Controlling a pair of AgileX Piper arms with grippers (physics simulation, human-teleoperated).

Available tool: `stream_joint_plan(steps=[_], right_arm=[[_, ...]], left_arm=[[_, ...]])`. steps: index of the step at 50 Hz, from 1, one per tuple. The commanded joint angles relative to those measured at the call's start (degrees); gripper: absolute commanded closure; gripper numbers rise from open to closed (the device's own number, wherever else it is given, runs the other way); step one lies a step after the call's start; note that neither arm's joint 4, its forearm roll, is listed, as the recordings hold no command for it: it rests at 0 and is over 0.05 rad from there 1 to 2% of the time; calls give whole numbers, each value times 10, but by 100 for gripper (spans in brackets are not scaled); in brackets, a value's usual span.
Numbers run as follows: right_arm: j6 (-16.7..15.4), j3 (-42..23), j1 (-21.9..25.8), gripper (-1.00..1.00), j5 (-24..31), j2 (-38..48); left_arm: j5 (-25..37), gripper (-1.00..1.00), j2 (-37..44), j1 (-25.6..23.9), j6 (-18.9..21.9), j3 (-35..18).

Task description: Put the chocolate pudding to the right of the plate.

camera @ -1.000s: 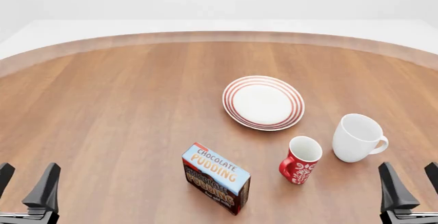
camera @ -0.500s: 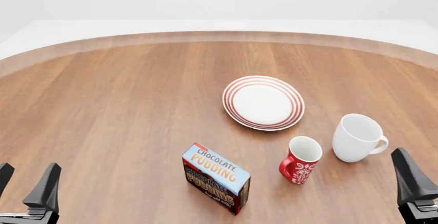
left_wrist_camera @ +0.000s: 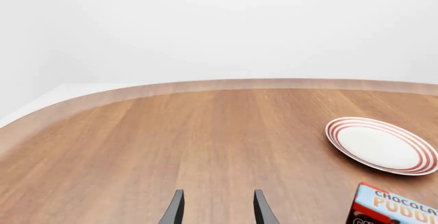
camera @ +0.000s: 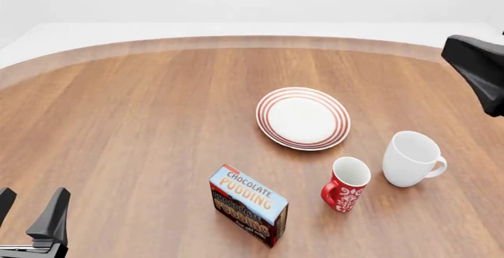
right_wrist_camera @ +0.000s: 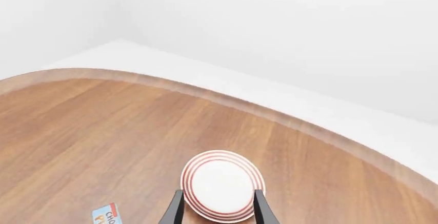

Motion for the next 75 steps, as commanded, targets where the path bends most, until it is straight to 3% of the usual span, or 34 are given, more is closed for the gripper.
stream_joint_plan(steps=[1,4,9,18,28,42,50,66,75], right_arm=[[-47,-195,79,-100,108,167],[-58,-221,93,-100,131,190],[-43,-222,117,-100,143,219],[-45,-232,176,-100,133,288],[-63,-217,181,-100,131,310],[-63,-182,215,-100,124,315],[-69,-145,212,-100,106,315],[-5,-79,267,-100,22,341],[14,-87,291,-100,6,372]], left_arm=[[0,-100,0,0,0,0],[0,-100,0,0,0,0],[0,-100,0,0,0,0],[0,-100,0,0,0,0],[0,-100,0,0,0,0],[0,-100,0,0,0,0],[0,-100,0,0,0,0],[0,-100,0,0,0,0],[0,-100,0,0,0,0]])
